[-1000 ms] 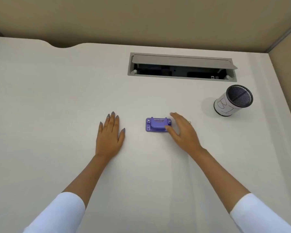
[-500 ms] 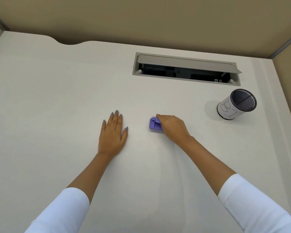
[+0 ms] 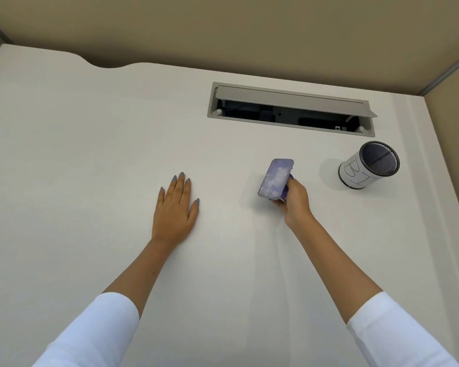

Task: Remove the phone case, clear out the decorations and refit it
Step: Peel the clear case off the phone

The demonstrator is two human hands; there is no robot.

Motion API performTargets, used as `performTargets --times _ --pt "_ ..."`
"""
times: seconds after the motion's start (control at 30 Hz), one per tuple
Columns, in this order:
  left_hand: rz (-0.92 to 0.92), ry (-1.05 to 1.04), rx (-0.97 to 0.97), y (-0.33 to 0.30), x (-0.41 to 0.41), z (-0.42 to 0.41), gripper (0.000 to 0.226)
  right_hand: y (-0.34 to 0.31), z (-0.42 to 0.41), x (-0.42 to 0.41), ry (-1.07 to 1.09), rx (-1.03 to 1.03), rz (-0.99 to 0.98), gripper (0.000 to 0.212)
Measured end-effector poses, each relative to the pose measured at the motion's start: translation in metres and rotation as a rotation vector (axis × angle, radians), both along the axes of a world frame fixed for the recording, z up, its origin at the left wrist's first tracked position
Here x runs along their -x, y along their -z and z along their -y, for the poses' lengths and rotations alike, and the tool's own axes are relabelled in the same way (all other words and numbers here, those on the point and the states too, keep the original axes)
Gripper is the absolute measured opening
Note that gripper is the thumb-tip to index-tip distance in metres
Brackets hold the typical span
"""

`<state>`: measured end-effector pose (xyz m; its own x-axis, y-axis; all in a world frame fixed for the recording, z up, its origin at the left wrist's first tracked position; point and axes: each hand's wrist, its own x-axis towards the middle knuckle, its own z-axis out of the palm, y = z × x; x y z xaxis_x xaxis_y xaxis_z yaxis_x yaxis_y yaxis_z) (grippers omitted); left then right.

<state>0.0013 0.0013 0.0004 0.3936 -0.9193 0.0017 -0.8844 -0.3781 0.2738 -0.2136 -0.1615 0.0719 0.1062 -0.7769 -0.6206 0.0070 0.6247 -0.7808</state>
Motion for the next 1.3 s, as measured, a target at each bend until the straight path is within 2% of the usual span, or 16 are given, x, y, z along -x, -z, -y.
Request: performTargets --times 0.13,0.23,0.43,0.57,0.67,0.8,0.9,1.0,1.13,1.2,1.3 --pt "-0.004 -0.001 -0.001 0.000 0.000 0.000 0.061 0.002 -0.003 0.005 -0.023 0.000 0.034 0.025" --pt "-0.007 -0.003 -0.005 0.000 -0.001 0.000 0.060 0.004 -0.006 0.007 -0.085 0.019 0.020 0.019" --pt "-0.021 -0.007 -0.011 -0.001 0.000 0.000 0.060 0.003 -0.011 0.012 -0.156 0.038 0.130 0.015" --pt "-0.022 -0.006 -0.022 -0.002 0.000 0.000 0.060 0.005 -0.013 0.012 -0.139 -0.034 0.274 0.030" --pt "-0.019 -0.007 -0.029 -0.002 0.000 0.000 0.061 0.008 -0.013 0.013 -0.119 -0.059 0.310 0.042" --pt "-0.022 -0.014 -0.042 -0.003 0.001 0.002 0.063 0.003 -0.015 0.016 -0.130 -0.049 0.321 0.039" --pt "-0.134 -0.058 0.013 -0.012 0.008 0.009 0.064 -0.006 -0.019 0.021 -0.190 0.014 0.245 0.032" --pt "-0.370 -0.073 0.135 -0.039 0.024 0.029 0.057 -0.008 -0.023 0.025 -0.243 0.077 0.202 0.032" --pt "-0.526 0.093 0.267 -0.087 0.052 0.058 0.055 -0.011 -0.031 0.023 -0.252 0.130 0.170 0.032" --pt "-0.485 0.246 0.265 -0.102 0.064 0.069 0.057 -0.014 -0.036 0.020 -0.244 0.142 0.165 0.033" --pt "-0.331 0.451 0.222 -0.113 0.078 0.080 0.064 -0.019 -0.041 0.015 -0.264 0.154 0.167 0.031"
